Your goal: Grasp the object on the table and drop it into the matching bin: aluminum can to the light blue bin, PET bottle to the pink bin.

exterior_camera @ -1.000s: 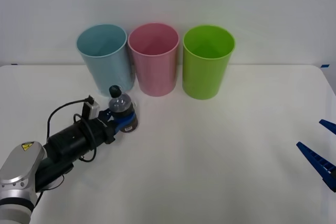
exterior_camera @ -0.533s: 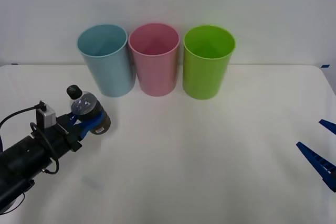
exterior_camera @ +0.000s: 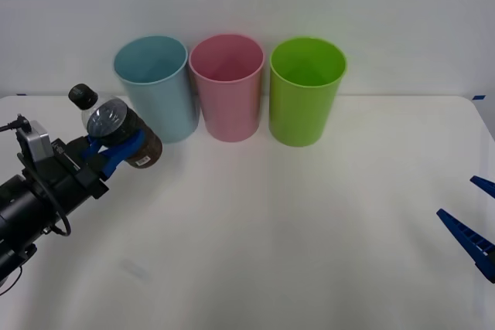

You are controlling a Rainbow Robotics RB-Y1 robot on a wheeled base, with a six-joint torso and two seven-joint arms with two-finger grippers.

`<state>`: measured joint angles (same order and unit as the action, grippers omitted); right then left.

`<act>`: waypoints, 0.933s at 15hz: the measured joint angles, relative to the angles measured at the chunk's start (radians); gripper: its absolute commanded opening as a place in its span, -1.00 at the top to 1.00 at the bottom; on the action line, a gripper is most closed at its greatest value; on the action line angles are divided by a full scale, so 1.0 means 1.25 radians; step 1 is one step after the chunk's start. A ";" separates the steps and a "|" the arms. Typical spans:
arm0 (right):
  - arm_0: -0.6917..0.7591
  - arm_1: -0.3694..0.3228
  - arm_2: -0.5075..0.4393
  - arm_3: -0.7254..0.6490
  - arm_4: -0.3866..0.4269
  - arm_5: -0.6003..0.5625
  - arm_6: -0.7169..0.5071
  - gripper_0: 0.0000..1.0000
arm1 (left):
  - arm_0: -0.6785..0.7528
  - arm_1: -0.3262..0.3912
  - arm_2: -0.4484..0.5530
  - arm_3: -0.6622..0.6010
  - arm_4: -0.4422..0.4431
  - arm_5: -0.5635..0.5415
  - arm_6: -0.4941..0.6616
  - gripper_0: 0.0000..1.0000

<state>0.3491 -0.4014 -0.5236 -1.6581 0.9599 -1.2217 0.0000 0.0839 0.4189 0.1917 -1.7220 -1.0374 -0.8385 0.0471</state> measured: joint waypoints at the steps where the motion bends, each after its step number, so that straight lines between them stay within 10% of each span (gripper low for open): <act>1: 0.000 0.000 0.000 0.000 0.000 0.000 0.000 -1.00 | -0.018 0.000 -0.002 -0.003 0.000 0.004 0.000 1.00; 14: 0.000 0.000 0.000 0.000 0.000 0.000 0.000 -1.00 | -0.342 0.000 -0.101 0.098 -0.053 0.225 0.056 1.00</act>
<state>0.3491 -0.4014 -0.5236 -1.6581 0.9599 -1.2217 0.0000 -0.3430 0.4184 0.0650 -1.5994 -1.1040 -0.5572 0.1171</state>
